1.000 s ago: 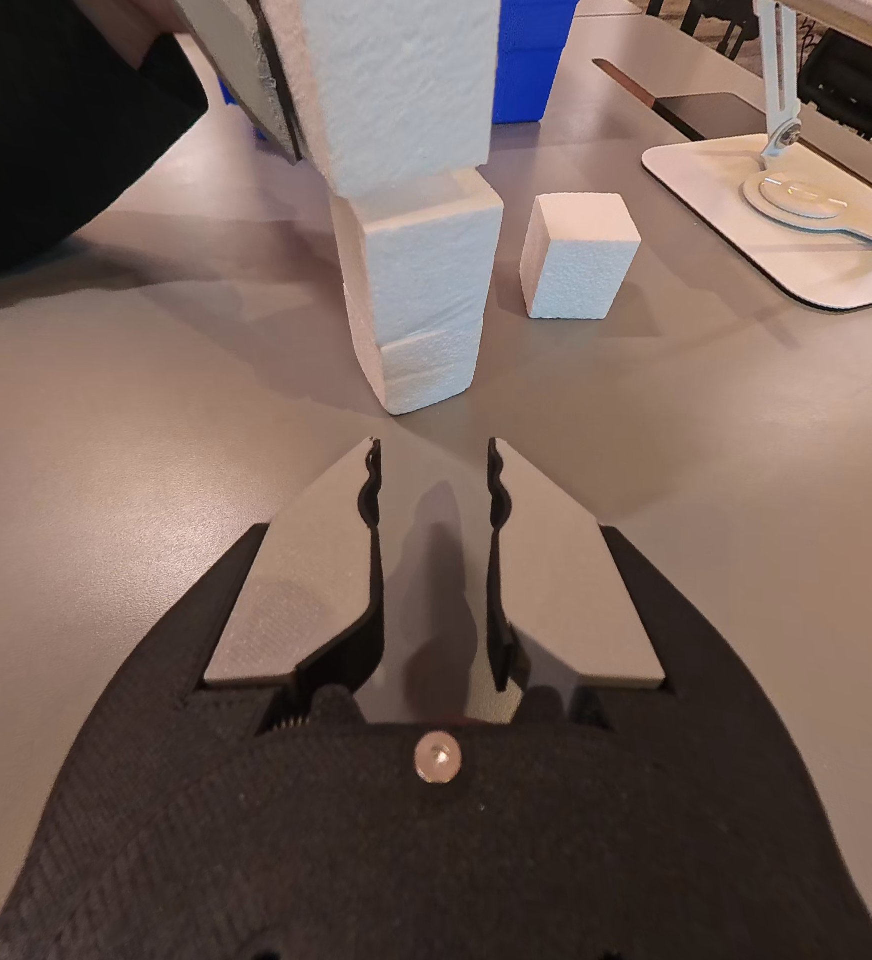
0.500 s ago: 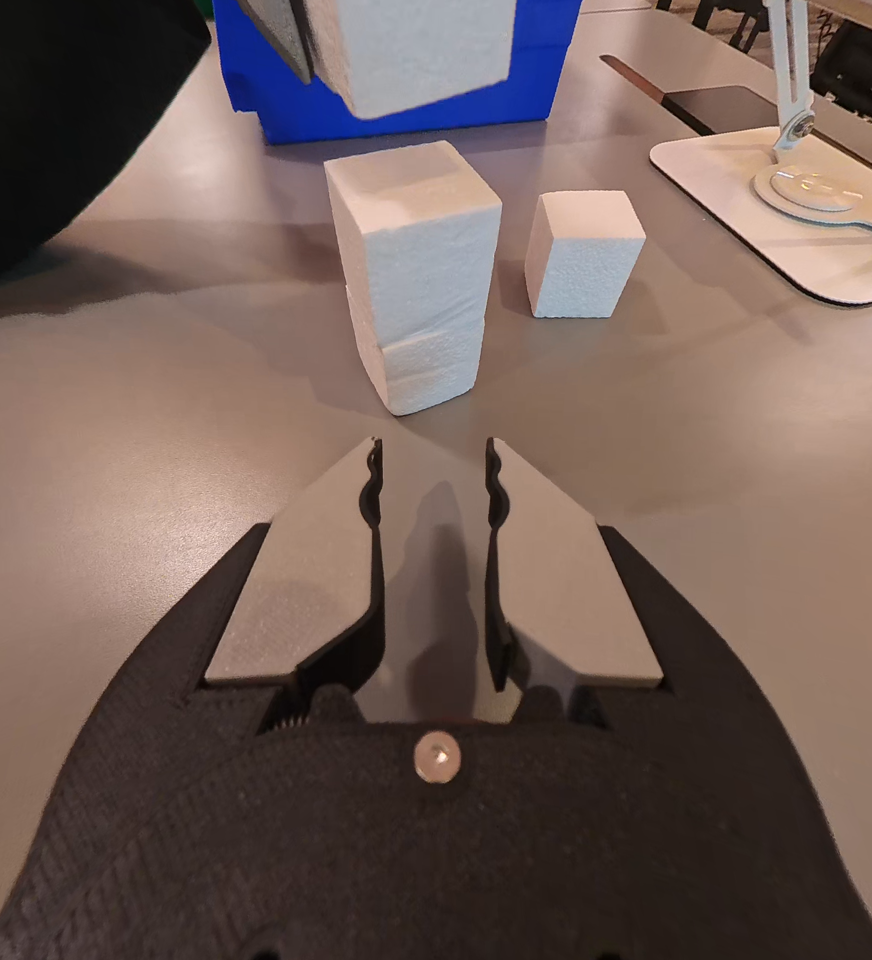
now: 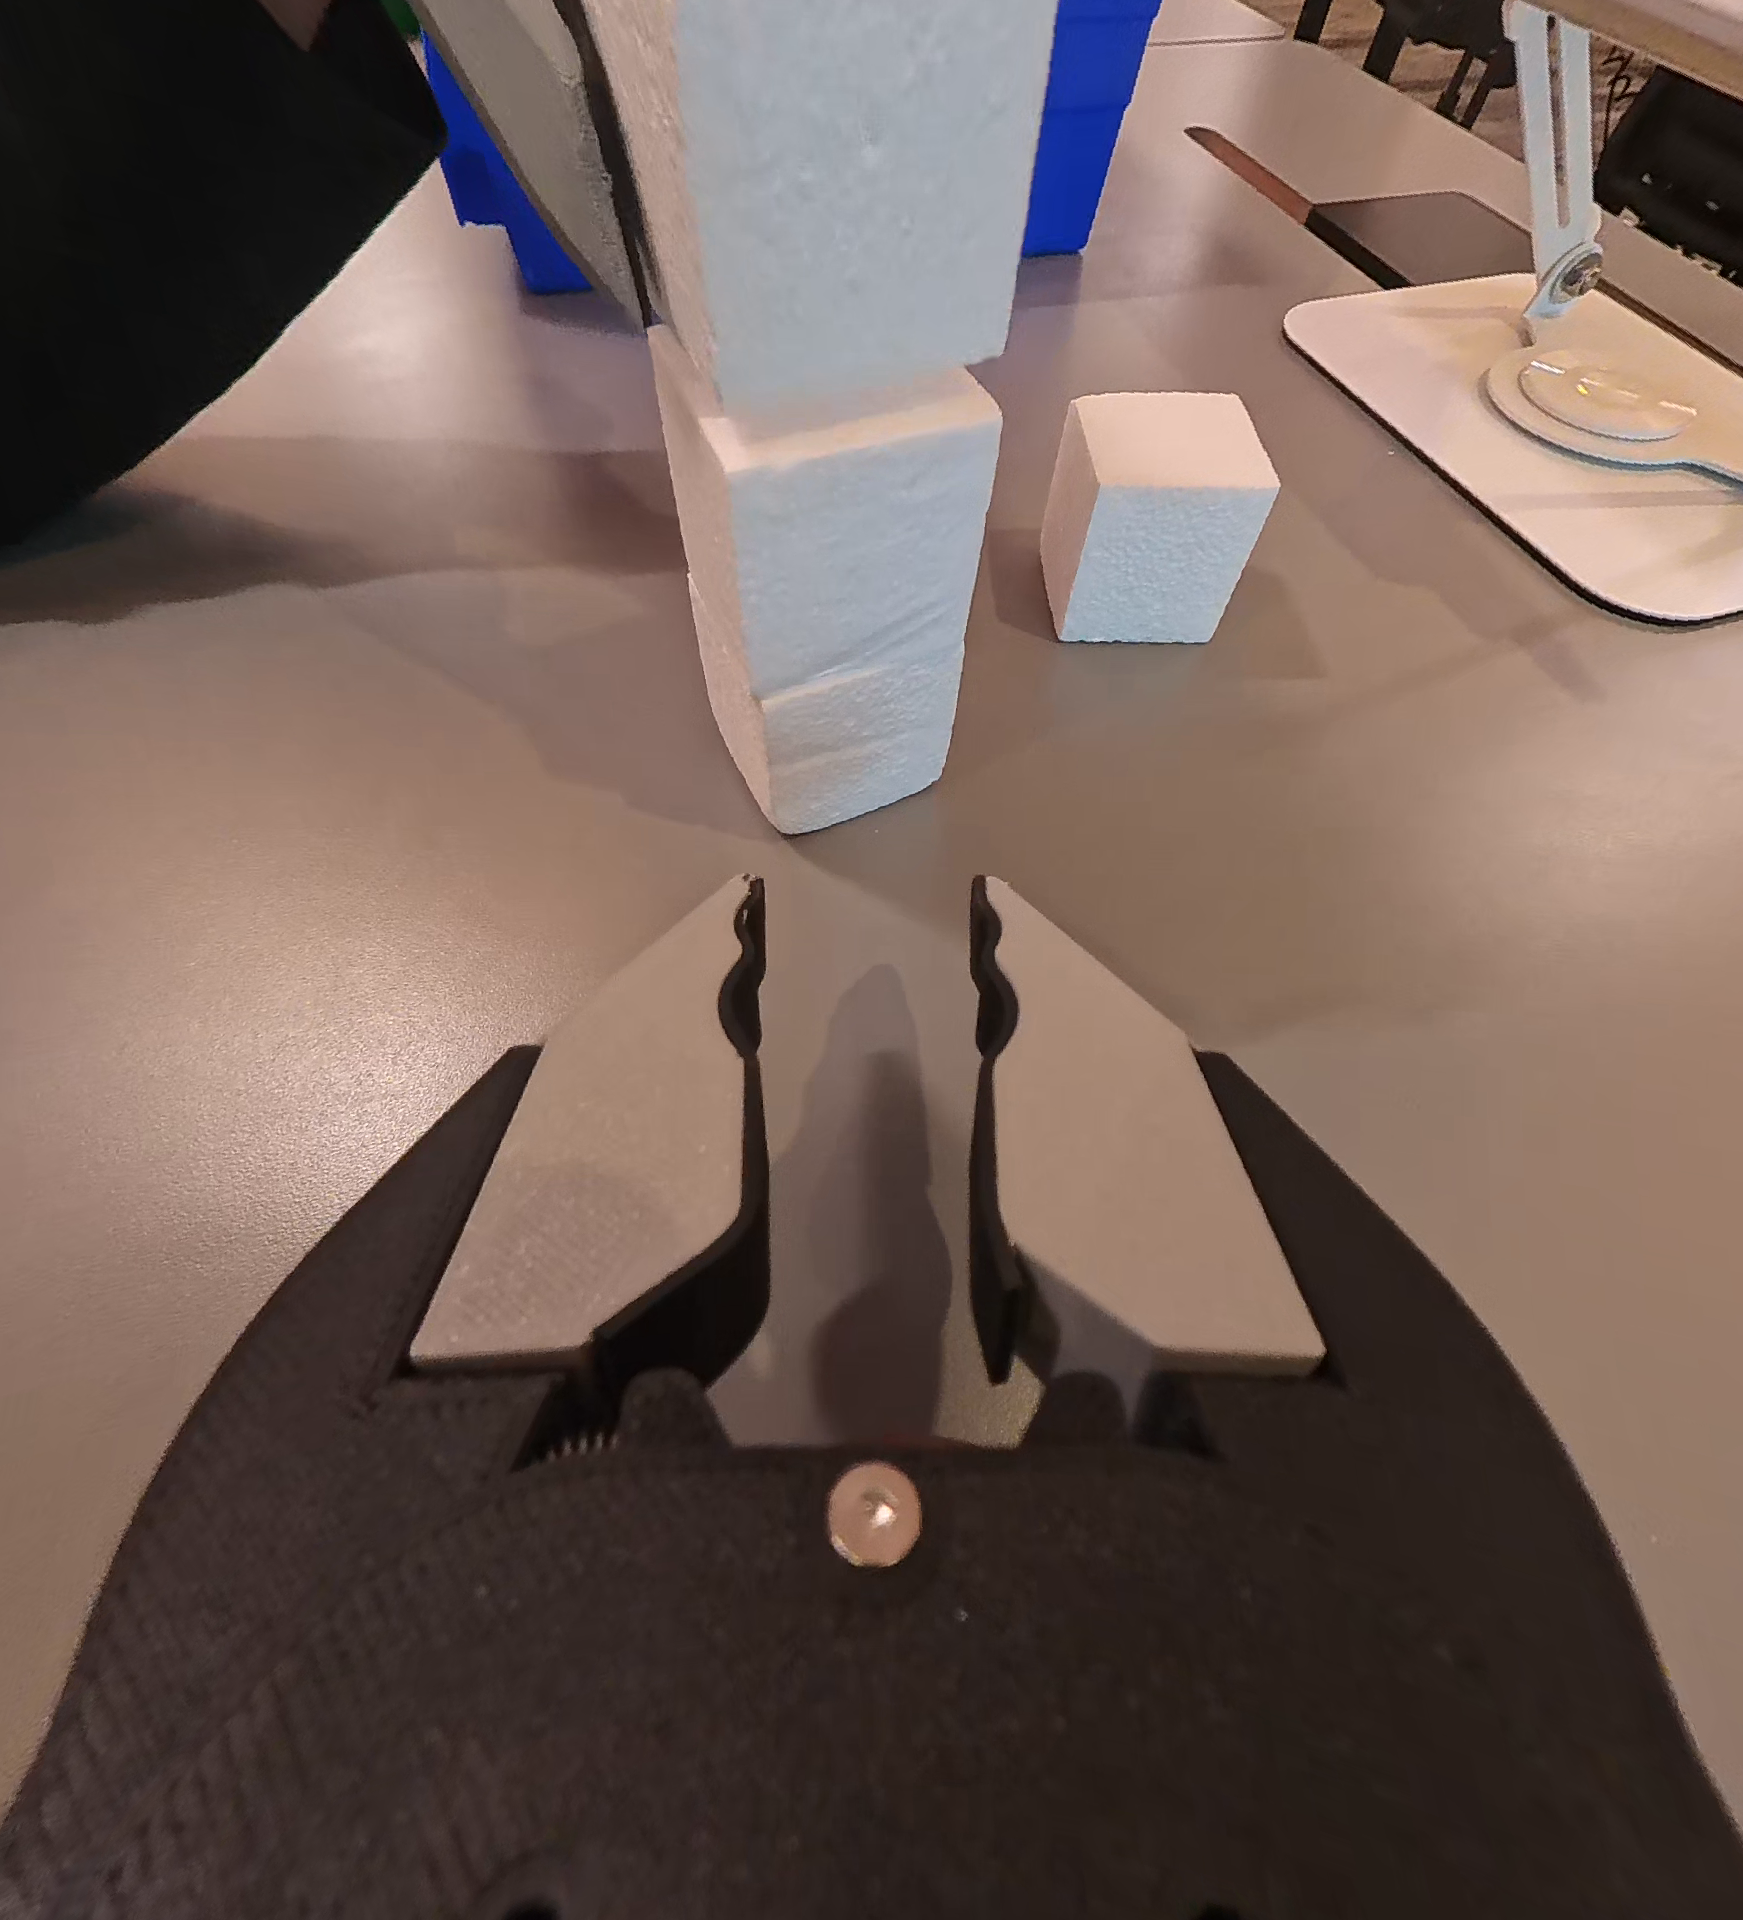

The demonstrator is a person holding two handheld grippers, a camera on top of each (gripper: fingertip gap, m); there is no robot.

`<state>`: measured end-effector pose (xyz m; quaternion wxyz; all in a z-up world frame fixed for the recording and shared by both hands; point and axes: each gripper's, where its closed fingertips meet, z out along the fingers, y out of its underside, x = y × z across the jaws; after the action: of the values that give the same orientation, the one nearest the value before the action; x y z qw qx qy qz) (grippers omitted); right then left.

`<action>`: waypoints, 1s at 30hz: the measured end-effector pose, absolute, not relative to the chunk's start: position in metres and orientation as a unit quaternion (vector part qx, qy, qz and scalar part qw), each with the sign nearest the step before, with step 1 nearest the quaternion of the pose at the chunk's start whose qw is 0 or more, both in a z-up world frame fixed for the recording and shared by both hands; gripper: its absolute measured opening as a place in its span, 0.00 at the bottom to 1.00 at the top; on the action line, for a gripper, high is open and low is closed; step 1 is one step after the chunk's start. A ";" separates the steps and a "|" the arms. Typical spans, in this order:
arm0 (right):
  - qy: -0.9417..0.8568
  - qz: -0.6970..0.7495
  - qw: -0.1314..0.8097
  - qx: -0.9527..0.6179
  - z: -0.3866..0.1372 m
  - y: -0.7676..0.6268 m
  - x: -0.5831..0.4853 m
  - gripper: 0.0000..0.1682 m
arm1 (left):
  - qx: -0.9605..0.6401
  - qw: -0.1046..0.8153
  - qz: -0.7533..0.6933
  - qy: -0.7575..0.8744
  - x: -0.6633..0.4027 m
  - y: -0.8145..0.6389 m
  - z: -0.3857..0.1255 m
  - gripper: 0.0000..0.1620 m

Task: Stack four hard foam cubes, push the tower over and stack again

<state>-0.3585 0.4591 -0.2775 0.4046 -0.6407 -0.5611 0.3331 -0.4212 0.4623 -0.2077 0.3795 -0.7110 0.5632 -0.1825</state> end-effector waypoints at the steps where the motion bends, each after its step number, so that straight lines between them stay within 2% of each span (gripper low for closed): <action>1: -0.562 0.333 0.404 -0.641 -0.278 0.459 -0.359 0.22 | -0.712 0.379 -0.180 0.563 -0.422 0.463 -0.208 0.38; 30: -0.567 0.326 0.402 -0.640 -0.280 0.458 -0.360 0.22 | -0.716 0.373 -0.180 0.562 -0.420 0.462 -0.214 0.38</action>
<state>-0.3598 0.4581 -0.2796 0.4024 -0.6403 -0.5673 0.3260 -0.4196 0.4618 -0.2136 0.3731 -0.7162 0.5617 -0.1798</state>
